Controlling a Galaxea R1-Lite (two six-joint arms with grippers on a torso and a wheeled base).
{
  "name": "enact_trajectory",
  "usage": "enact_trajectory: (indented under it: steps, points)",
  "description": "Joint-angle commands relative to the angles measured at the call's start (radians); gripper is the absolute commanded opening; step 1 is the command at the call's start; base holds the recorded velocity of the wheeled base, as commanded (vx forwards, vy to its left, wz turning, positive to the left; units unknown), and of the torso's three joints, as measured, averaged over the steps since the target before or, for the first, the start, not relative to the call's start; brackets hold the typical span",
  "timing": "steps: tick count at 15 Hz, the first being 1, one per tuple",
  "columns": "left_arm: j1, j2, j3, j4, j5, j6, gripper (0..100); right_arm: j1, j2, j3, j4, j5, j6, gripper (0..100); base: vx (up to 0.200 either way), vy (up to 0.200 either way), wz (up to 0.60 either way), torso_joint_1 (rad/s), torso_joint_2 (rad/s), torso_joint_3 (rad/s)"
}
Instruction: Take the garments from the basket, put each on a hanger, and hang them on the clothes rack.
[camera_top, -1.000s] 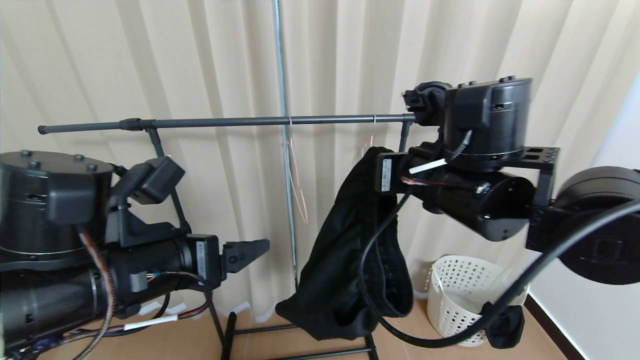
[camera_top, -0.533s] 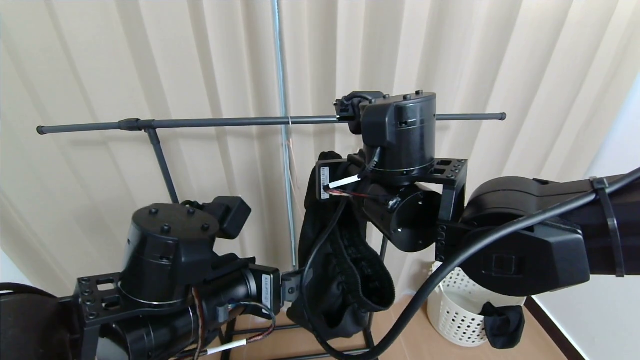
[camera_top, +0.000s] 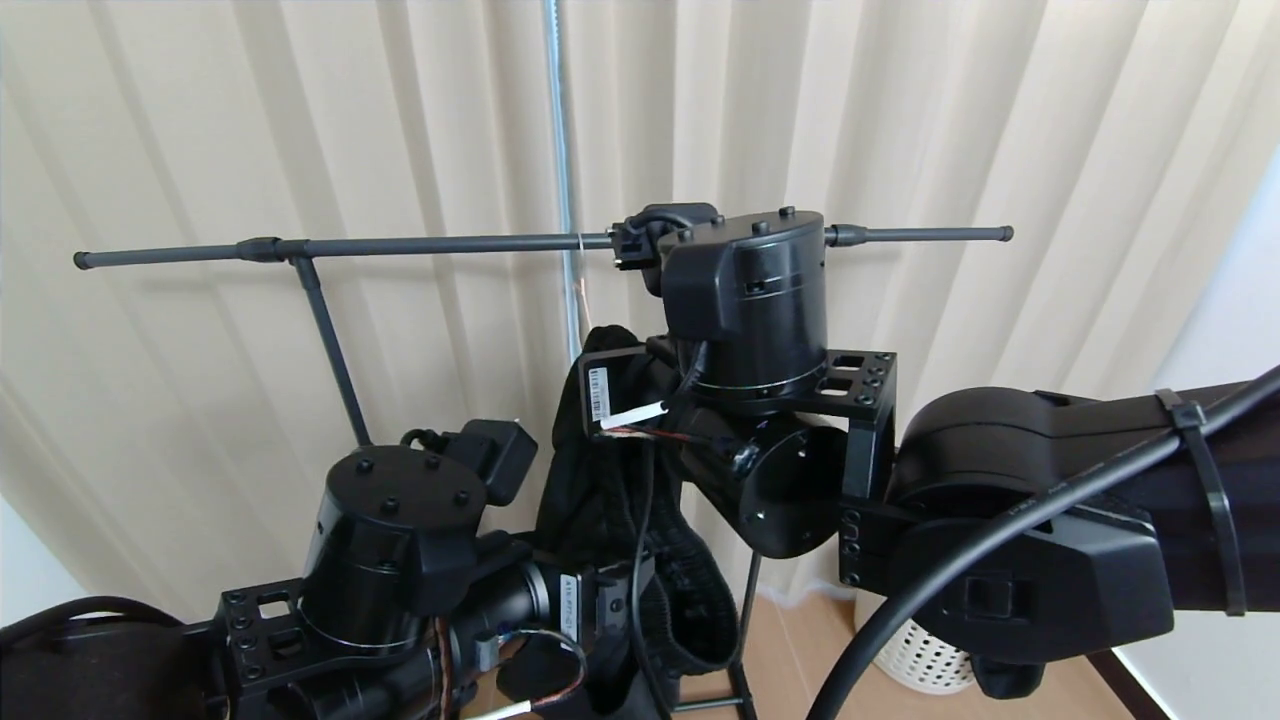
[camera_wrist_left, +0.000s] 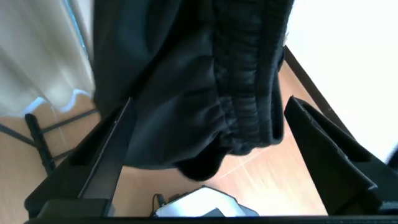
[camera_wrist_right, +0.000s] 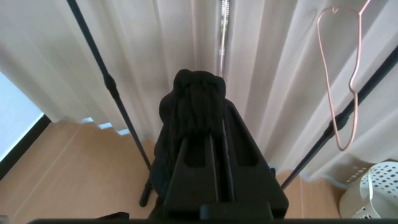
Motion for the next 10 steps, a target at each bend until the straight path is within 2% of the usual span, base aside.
enact_trajectory:
  steps: [1,2,4,6,10]
  points:
    - [-0.002,0.009,-0.01,-0.001,0.003,0.0,100,0.023,-0.001,0.0,0.001,-0.018,0.001,0,0.0,0.0,0.0,0.0,0.0,0.0]
    - [0.002,0.025,-0.014,-0.001,0.023,0.0,100,0.03,0.005,0.0,0.0,-0.045,0.001,0,0.0,0.0,0.0,0.0,0.0,0.0]
    - [0.005,0.083,-0.026,-0.012,0.113,0.0,100,0.032,0.013,-0.001,-0.002,-0.095,0.004,0,0.0,0.0,0.0,0.0,0.0,0.0]
    - [0.002,0.154,-0.03,-0.026,0.188,0.011,100,0.034,0.013,-0.006,-0.002,-0.102,0.003,0,0.0,0.0,0.0,0.0,0.0,0.0]
    - [0.003,0.178,-0.025,-0.058,0.193,0.015,100,0.057,0.014,-0.024,-0.002,-0.137,0.001,0,0.0,0.0,0.0,0.0,0.0,0.0]
